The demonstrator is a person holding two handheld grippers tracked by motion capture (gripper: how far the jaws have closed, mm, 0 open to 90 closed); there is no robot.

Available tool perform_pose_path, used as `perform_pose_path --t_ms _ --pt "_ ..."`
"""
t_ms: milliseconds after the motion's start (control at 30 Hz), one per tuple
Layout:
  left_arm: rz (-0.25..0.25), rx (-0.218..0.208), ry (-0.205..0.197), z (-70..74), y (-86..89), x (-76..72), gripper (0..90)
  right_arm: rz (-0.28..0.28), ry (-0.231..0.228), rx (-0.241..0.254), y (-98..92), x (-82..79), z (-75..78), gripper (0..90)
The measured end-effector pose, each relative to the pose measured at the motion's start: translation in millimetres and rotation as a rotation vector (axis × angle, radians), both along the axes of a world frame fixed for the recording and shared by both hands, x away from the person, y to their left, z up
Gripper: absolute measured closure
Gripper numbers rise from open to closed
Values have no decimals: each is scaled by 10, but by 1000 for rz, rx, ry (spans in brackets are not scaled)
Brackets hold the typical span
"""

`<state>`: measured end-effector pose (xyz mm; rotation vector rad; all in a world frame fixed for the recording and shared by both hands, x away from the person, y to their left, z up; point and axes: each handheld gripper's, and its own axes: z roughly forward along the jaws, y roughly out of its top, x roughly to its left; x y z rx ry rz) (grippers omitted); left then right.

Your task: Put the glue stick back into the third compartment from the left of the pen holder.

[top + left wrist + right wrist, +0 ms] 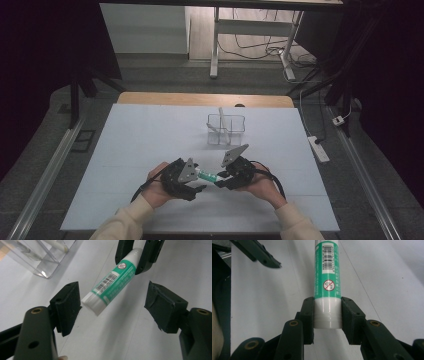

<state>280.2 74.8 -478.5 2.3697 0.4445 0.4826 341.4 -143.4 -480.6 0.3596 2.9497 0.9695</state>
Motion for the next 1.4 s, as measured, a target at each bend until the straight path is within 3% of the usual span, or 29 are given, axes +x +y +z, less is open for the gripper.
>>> perform_pose_path --t_ms 267,533,800,900,933,1167,1400 --pt "-11 61 -38 -34 -83 20 303 4 24 1 19 4 -6 646" --pt "-46 175 -102 -89 -164 8 360 11 55 9 42 17 -7 647" --pt "-82 228 -108 -138 -183 19 470 26 89 23 68 9 -7 646" --pt "-102 273 -117 -161 -187 17 531 32 99 35 64 15 4 645" --pt "-113 283 -103 -162 -186 18 555 30 108 43 59 12 15 645" --pt "-142 285 -76 -173 -168 28 631 20 101 128 26 14 73 639" --pt "-121 255 -75 -162 -137 36 653 -21 60 201 -3 13 111 604"
